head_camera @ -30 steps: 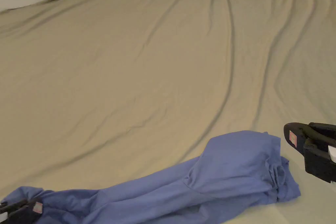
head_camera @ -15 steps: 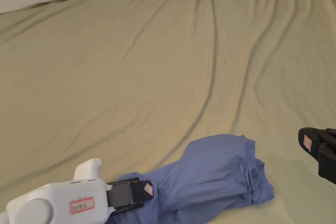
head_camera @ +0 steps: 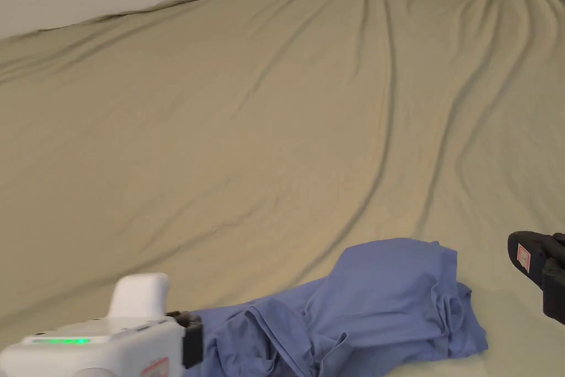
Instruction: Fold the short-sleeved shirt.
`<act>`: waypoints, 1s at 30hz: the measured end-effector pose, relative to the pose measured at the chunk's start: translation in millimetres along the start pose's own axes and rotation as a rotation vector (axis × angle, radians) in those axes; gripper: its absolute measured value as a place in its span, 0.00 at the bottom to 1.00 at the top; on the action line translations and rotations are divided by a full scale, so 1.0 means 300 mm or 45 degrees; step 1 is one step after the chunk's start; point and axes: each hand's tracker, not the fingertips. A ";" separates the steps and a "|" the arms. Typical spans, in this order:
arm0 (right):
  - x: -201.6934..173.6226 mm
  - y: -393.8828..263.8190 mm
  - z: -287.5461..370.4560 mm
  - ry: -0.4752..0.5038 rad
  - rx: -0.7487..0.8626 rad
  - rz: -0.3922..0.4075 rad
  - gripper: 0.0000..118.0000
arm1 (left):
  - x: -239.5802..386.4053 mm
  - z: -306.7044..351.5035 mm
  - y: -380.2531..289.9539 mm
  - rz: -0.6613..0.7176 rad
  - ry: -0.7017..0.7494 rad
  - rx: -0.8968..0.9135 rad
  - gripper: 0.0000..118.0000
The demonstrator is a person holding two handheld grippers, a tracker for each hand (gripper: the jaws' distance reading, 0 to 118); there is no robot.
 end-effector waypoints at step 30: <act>-0.070 -0.004 0.047 0.022 -0.019 0.039 0.02 | -0.194 0.231 -0.133 0.038 0.238 0.024 1.00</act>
